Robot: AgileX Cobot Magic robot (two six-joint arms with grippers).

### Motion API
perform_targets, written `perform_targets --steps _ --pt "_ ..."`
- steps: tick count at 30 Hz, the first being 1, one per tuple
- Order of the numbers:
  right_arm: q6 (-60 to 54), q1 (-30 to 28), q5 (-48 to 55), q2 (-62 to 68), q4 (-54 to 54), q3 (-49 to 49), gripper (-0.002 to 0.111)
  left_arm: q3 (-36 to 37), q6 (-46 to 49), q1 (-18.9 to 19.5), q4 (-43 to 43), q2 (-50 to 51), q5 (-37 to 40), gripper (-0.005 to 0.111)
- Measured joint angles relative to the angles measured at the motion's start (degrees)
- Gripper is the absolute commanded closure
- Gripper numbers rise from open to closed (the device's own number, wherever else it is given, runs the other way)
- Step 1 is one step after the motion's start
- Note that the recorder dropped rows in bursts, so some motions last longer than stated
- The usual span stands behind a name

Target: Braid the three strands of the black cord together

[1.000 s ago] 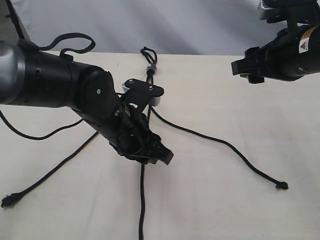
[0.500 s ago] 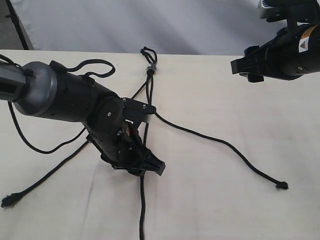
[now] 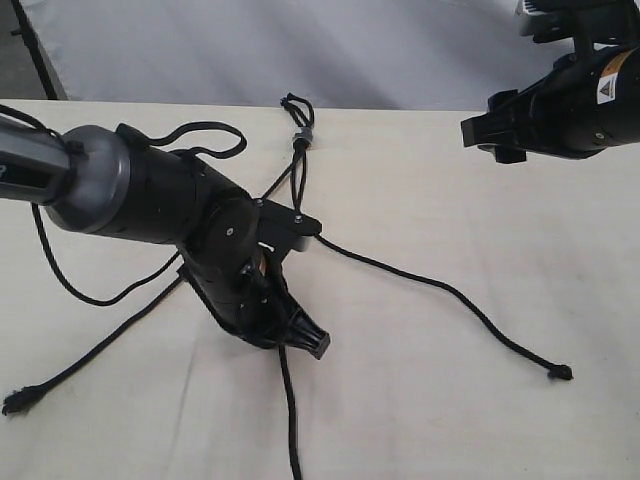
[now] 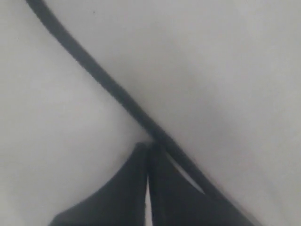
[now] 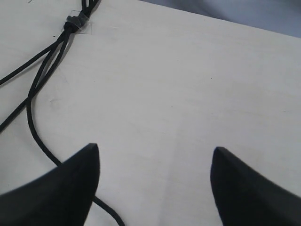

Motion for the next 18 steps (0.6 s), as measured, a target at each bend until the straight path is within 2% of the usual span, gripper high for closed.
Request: perform_targets --steps 6,13,15,18 --pt "0.0 0.0 -0.1 0.0 0.0 0.0 0.044 -2.2 0.0 1.5 2.3 -2.6 7.4 0.106" --pt "0.0 0.0 -0.1 0.0 0.0 0.0 0.044 -2.7 0.3 3.0 -0.7 -6.4 8.3 0.106" --pt "0.0 0.0 -0.1 0.0 0.0 0.0 0.044 -2.7 1.9 2.9 -2.6 -6.4 8.1 0.101" --pt "0.0 0.0 -0.1 0.0 0.0 0.0 0.044 -2.7 2.5 2.8 -4.2 -6.2 7.7 0.078"
